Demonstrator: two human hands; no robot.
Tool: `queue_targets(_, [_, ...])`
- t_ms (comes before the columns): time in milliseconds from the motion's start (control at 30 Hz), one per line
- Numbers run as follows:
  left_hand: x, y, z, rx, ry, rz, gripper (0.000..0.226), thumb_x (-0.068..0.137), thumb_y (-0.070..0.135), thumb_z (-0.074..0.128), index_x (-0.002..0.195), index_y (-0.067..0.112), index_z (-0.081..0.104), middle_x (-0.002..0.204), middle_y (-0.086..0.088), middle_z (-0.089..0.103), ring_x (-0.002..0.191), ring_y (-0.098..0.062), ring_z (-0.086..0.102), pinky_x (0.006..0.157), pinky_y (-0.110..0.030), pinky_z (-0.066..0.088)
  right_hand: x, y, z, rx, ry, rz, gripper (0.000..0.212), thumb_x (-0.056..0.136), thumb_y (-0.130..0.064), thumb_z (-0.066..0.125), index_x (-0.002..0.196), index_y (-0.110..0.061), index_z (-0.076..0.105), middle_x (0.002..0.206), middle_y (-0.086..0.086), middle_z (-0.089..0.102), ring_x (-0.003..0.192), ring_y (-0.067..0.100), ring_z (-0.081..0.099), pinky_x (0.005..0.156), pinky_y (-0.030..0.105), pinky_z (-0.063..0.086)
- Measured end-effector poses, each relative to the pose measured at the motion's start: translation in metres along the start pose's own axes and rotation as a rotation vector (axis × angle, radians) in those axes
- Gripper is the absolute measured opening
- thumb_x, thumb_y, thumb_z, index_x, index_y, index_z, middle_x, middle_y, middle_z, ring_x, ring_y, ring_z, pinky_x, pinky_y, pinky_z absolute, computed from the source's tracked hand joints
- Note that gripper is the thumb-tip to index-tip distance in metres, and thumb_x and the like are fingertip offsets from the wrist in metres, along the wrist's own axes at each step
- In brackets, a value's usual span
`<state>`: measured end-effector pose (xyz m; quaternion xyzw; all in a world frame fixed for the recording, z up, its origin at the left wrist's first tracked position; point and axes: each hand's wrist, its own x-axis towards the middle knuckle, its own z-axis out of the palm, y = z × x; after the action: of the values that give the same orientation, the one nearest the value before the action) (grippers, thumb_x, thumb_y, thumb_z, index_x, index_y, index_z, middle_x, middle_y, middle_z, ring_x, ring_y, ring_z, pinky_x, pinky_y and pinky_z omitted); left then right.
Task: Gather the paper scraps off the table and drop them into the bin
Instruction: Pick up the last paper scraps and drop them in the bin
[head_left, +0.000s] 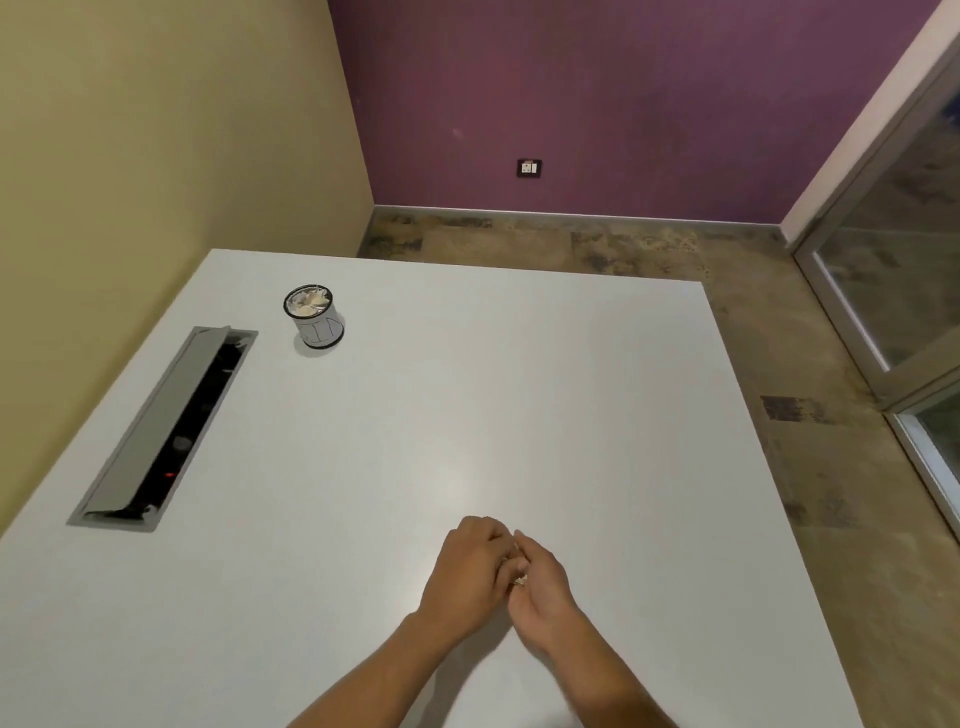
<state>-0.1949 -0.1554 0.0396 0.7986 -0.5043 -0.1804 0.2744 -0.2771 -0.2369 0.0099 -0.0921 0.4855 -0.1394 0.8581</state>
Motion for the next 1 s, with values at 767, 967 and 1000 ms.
queue_targets(767, [0.012,-0.182,-0.115,-0.121,0.313,-0.387,0.031,0.102,0.03,0.047,0.126,0.021,0.065,0.14,0.01,0.054,0.138,-0.012,0.039,0.115,-0.029,0.027,0.05,0.037,0.175,0.125,-0.038,-0.042,0.027,0.1,-0.012,0.049,0.106,0.012,0.059,0.086,0.022,0.065,0.071,0.029,0.065,0.056,0.03,0.059])
queue_targets(967, [0.039,-0.245,-0.121,0.001,0.246,-0.445,0.039,0.103,0.034,0.042,0.138,0.022,0.055,0.152,0.005,0.041,0.147,-0.013,0.024,0.119,-0.029,0.017,0.084,0.035,0.237,0.077,-0.057,-0.074,0.026,0.102,-0.014,0.046,0.103,0.009,0.06,0.073,0.018,0.068,0.062,0.026,0.066,0.055,0.028,0.058])
queue_targets(1000, [0.044,-0.253,-0.121,0.04,0.23,-0.435,0.041,0.103,0.035,0.04,0.14,0.023,0.052,0.154,0.005,0.038,0.148,-0.013,0.021,0.119,-0.028,0.014,0.091,0.034,0.246,0.07,-0.061,-0.079,0.026,0.102,-0.014,0.046,0.103,0.008,0.06,0.073,0.017,0.068,0.062,0.025,0.066,0.055,0.027,0.058])
